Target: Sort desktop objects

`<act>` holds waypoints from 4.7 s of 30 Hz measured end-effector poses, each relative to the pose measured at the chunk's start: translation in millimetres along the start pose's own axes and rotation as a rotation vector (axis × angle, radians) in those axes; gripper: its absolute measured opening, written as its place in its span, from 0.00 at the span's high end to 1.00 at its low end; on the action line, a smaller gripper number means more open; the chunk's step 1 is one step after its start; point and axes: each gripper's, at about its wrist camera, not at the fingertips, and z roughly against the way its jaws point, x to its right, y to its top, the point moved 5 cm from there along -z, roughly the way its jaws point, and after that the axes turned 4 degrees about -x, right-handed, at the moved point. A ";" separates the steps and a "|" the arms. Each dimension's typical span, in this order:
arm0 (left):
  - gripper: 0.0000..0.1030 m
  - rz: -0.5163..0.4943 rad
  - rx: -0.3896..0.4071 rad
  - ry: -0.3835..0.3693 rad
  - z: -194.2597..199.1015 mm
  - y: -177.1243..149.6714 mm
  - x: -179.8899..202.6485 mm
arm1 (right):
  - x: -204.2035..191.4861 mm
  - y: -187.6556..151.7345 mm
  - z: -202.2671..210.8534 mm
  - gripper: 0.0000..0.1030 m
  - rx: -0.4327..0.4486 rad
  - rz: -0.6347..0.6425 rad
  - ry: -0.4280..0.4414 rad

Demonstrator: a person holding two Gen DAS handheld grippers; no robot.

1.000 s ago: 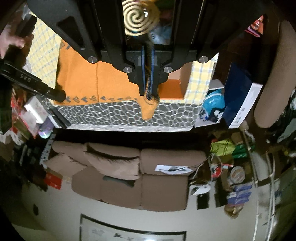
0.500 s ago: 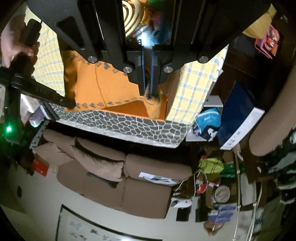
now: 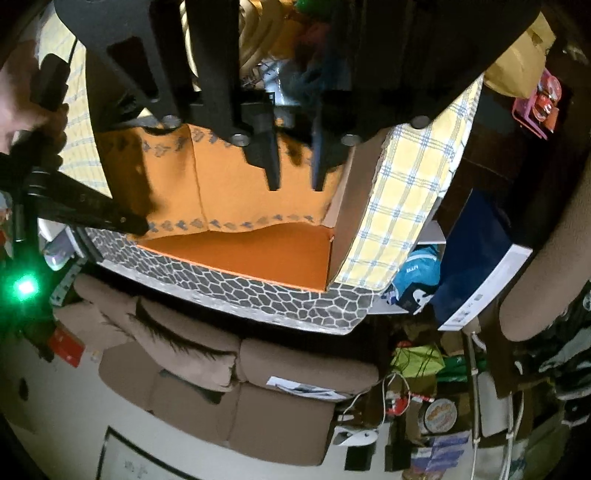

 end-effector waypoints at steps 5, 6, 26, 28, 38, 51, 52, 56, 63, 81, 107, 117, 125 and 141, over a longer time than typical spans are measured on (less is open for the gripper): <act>0.65 -0.022 0.025 -0.016 15.1 4.3 8.0 | 3.0 1.4 3.7 0.69 0.009 0.014 -0.031; 0.62 -0.023 0.027 -0.021 18.3 4.8 9.3 | 4.5 2.7 8.1 0.58 0.017 0.006 -0.034; 0.35 -0.116 -0.005 0.011 70.3 -19.7 23.5 | -8.8 -37.5 81.5 0.33 0.037 0.012 -0.069; 0.32 -0.119 -0.006 0.014 74.9 -22.9 22.8 | -11.7 -41.7 89.4 0.31 0.041 0.008 -0.069; 0.28 -0.142 -0.003 0.037 100.2 -48.8 18.1 | -34.5 -75.1 118.3 0.20 0.053 -0.001 -0.078; 0.00 -0.169 -0.004 0.009 127.8 -93.8 26.4 | -43.5 -131.5 141.7 0.01 0.044 -0.061 -0.089; 0.00 -0.173 -0.006 0.008 129.8 -97.4 27.4 | -44.0 -134.6 141.9 0.01 0.039 -0.065 -0.090; 0.00 -0.163 -0.001 -0.001 138.0 -109.1 27.9 | -46.9 -153.7 144.8 0.01 0.025 -0.070 -0.099; 0.00 -0.151 -0.006 -0.003 139.6 -134.5 27.1 | -51.5 -183.7 151.6 0.01 0.018 -0.094 -0.095; 0.00 -0.188 -0.006 0.022 102.5 -184.8 52.4 | -34.1 -240.1 143.1 0.00 0.060 -0.160 -0.133; 0.00 -0.146 -0.098 0.030 17.9 -217.3 57.8 | -6.2 -277.6 83.8 0.00 0.023 -0.176 -0.215; 0.00 -0.133 -0.111 0.039 11.4 -218.1 59.5 | -6.7 -289.4 68.4 0.00 0.007 -0.191 -0.224; 0.00 -0.157 -0.127 0.083 5.9 -220.5 67.7 | -3.5 -290.3 65.5 0.00 -0.006 -0.211 -0.204; 0.00 -0.159 -0.128 0.085 5.0 -222.0 70.4 | -2.6 -289.8 64.3 0.00 -0.009 -0.213 -0.201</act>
